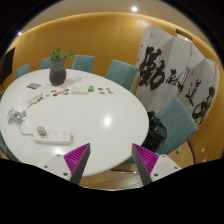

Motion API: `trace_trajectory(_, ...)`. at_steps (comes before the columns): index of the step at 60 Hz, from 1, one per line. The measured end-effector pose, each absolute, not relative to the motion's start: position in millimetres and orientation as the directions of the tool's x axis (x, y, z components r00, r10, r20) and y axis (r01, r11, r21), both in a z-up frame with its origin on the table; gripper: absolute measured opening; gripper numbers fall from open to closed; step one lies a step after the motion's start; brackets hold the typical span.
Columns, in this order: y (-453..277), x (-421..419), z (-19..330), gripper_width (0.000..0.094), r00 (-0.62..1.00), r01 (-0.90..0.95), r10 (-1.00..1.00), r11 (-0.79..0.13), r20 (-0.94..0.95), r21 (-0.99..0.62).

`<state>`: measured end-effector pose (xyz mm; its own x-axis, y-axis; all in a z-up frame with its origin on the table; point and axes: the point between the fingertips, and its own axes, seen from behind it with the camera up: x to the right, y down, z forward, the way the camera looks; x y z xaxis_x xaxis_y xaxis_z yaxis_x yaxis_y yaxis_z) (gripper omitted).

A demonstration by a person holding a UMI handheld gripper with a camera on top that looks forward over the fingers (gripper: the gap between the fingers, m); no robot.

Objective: Unplug charger

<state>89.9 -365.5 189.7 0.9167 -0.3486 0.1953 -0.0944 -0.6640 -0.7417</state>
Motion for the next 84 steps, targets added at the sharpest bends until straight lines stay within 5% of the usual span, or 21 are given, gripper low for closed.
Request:
trace_trajectory(26, -390.8, -8.5, 125.4, 0.0879, 0.953, -0.100, -0.277, -0.665, 0.120, -0.740)
trace_trajectory(41, -284.4, -146.9, 81.2, 0.0875, 0.994, -0.059, -0.105, -0.591, 0.005, -0.804)
trace_trajectory(54, -177.2, -179.8, 50.5, 0.0858, 0.993, -0.044, -0.116, -0.513, 0.019, -0.857)
trace_trajectory(60, -149.5, -187.5, 42.2, 0.0705, 0.993, -0.028, -0.111, -0.490, 0.030, -0.871)
trace_trajectory(61, -147.0, -187.5, 40.2, 0.0587, 0.993, -0.025, -0.114, -0.488, 0.036, -0.872)
trace_trajectory(65, -141.1, -181.0, 31.2, 0.0356, 0.988, -0.007, -0.139, -0.493, 0.070, -0.870)
trace_trajectory(76, -140.9, -180.6, 31.8, 0.0329, 0.985, -0.019, -0.159, -0.477, 0.065, -0.879)
trace_trajectory(84, -139.2, -180.3, 32.2, 0.0214, 0.986, -0.054, -0.166, -0.481, 0.031, -0.875)
